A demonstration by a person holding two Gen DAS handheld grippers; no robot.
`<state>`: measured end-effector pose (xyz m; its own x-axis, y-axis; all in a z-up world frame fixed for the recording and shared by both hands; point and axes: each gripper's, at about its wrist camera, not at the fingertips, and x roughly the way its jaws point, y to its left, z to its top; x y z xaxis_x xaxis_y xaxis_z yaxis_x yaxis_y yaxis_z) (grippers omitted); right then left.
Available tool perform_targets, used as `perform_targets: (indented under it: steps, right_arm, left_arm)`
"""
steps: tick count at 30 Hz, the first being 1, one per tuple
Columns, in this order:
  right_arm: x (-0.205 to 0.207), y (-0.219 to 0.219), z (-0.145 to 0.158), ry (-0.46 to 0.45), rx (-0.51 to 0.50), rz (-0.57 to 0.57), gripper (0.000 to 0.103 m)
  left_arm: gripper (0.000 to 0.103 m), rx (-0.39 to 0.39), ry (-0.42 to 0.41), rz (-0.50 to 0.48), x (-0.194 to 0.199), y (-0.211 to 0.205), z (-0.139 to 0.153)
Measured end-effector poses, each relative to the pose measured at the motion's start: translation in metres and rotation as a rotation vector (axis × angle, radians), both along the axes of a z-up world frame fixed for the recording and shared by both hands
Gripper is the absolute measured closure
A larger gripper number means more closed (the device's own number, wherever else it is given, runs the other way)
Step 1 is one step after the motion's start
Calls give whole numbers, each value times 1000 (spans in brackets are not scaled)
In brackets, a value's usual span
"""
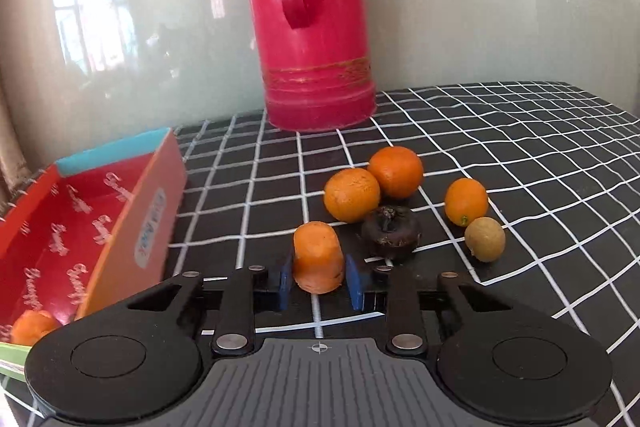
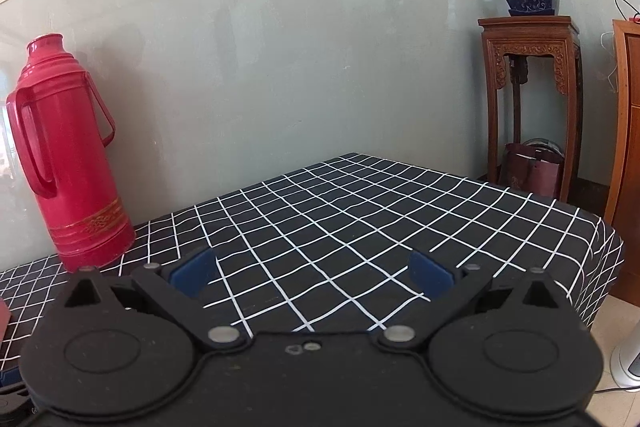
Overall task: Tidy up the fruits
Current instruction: 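Grasp the last carrot piece with the left gripper and lift it, then open the left gripper over the box to drop the carrot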
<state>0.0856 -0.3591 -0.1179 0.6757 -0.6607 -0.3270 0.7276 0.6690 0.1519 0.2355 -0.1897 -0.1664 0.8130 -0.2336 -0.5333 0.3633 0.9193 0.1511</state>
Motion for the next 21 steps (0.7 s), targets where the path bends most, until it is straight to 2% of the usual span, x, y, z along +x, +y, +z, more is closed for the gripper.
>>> perform_targets:
  steps: [4, 7, 9, 11, 16, 21]
  right_arm:
    - [2, 5, 1, -4, 0, 11, 6]
    - [5, 10, 1, -5, 2, 28, 6]
    - [8, 14, 0, -3, 1, 42, 6]
    - [12, 18, -1, 7, 8, 56, 6]
    - [25, 34, -3, 28, 6, 109, 6]
    - [38, 51, -6, 60, -5, 178, 6]
  left_arm:
    - [74, 7, -96, 50, -10, 14, 13]
    - [74, 32, -192, 129, -17, 30, 24]
    - [74, 36, -217, 186, -17, 44, 29]
    - [74, 42, -212, 262, -12, 62, 33]
    - [74, 35, -135, 436, 6, 110, 33]
    - [74, 43, -77, 528, 15, 140, 31]
